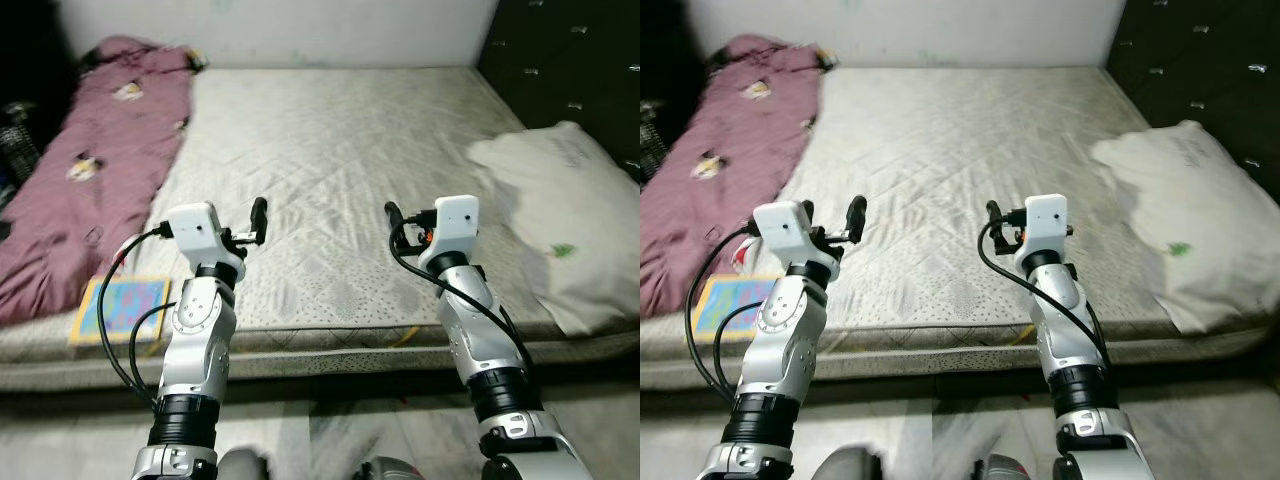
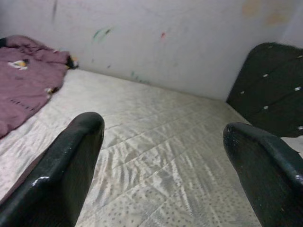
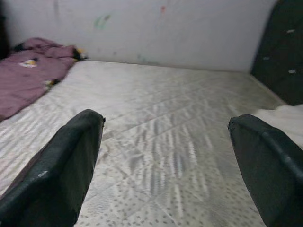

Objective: Clean up the room

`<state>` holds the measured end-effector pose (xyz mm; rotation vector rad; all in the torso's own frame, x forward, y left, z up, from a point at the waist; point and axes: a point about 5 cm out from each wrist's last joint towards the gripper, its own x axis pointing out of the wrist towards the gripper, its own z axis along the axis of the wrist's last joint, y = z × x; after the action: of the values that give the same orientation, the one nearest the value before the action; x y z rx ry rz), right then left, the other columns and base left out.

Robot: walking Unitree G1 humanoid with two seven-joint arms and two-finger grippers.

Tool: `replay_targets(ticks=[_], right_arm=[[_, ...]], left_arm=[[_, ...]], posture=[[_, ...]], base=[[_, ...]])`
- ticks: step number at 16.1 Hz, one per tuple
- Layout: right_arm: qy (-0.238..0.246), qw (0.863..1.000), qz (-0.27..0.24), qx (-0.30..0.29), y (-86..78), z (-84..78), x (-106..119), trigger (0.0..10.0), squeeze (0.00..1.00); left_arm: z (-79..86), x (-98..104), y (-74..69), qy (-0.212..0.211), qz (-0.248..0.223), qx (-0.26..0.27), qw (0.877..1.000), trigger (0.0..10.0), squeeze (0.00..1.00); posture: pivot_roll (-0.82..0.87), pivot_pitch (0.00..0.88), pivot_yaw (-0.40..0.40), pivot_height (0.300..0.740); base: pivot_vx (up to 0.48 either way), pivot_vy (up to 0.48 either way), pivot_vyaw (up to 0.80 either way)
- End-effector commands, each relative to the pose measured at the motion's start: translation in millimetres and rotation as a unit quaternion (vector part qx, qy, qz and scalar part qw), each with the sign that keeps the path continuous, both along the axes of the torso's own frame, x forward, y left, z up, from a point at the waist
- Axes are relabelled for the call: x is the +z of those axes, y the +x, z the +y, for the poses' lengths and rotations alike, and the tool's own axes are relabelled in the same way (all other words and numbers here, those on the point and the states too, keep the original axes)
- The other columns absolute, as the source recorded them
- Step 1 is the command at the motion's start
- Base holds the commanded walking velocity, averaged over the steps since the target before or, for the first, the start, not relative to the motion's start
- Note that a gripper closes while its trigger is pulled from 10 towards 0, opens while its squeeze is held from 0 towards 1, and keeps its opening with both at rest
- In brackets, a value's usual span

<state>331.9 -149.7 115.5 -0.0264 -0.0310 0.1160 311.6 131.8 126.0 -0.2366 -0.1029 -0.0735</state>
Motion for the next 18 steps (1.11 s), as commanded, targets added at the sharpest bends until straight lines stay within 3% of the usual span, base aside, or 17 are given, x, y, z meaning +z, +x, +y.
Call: replay_targets(ticks=[1,4,18], right_arm=[[0.003,1.0,-0.006,0.017,1.7,10.7,4.1,10.0,0.0],[0.002,1.0,-0.005,0.017,1.8,10.7,3.9,10.0,0.0],[0.002,1.0,-0.004,0.017,2.0,11.1,3.4,10.0,0.0]], left_arm=[[7.1,2.2,-1.3,0.006,-0.009,0.006,1.0,10.0,0.0],[5.3,3.6,-1.7,0.001,-0.016,-0.003,1.0,10.0,0.0],[4.5,3.5,-2.1,0.002,-0.018,-0.01,1.0,10.0,0.0]], posture=[[-0.02,0.002,-0.028,0.74],[-0.02,0.002,-0.028,0.74],[-0.02,0.0,-0.026,0.74]], base=[[0.0,0.0,0.0],[0.09,0.0,0.0],[0.331,0.0,0.0]])
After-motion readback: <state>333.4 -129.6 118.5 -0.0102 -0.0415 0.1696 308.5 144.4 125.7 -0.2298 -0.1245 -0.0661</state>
